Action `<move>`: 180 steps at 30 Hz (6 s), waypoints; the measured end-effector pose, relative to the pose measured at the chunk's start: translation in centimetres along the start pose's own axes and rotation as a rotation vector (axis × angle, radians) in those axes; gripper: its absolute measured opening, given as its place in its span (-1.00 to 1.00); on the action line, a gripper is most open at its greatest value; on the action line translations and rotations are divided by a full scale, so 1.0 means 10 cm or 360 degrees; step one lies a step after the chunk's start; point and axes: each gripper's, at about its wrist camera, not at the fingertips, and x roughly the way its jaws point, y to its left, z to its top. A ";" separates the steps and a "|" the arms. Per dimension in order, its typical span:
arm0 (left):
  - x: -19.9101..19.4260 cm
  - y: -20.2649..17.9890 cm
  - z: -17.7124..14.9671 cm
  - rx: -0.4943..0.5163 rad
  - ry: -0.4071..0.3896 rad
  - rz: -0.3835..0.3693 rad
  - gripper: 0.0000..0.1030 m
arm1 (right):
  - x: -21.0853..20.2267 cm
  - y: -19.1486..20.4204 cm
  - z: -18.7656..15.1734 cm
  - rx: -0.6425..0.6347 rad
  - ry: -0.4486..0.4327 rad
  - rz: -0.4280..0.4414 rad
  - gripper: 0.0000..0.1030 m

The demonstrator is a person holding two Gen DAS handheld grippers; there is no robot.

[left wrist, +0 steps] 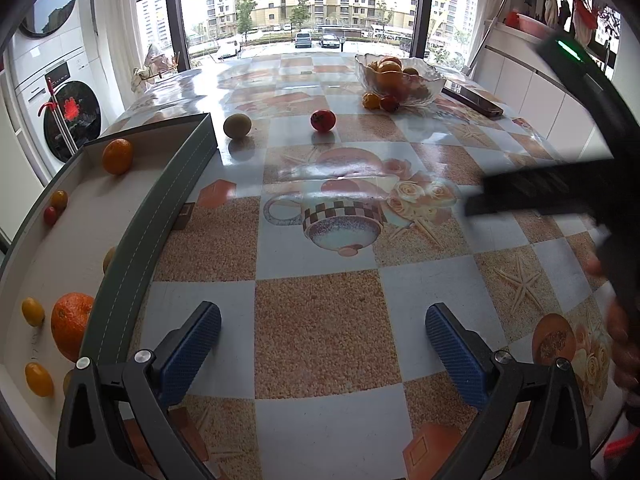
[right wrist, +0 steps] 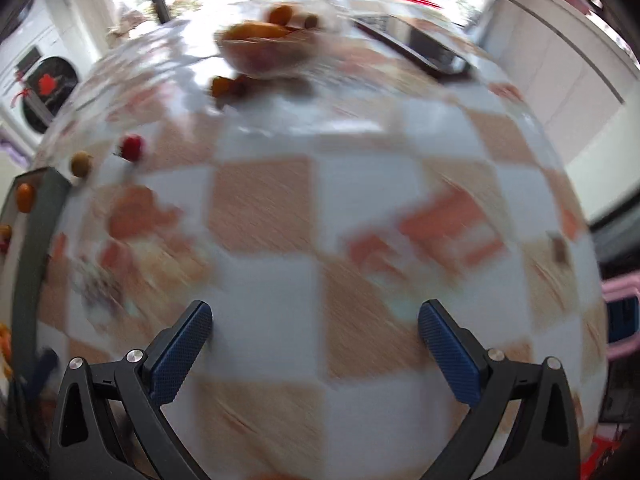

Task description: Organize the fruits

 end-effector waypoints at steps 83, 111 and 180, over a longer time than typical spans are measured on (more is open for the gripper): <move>-0.09 0.08 0.00 -0.0171 -0.0123 0.0091 -0.43 | -0.45 -0.55 -1.07 0.0063 -0.0537 0.0247 -0.52; -0.22 0.13 0.03 -0.0218 -0.0208 0.0068 0.57 | -0.41 -0.28 -1.01 -0.0141 -0.0427 0.0041 0.57; 0.00 0.03 0.04 -0.0119 -0.0005 0.0075 0.97 | -0.35 -0.18 -1.02 -0.0214 -0.0382 0.0041 0.99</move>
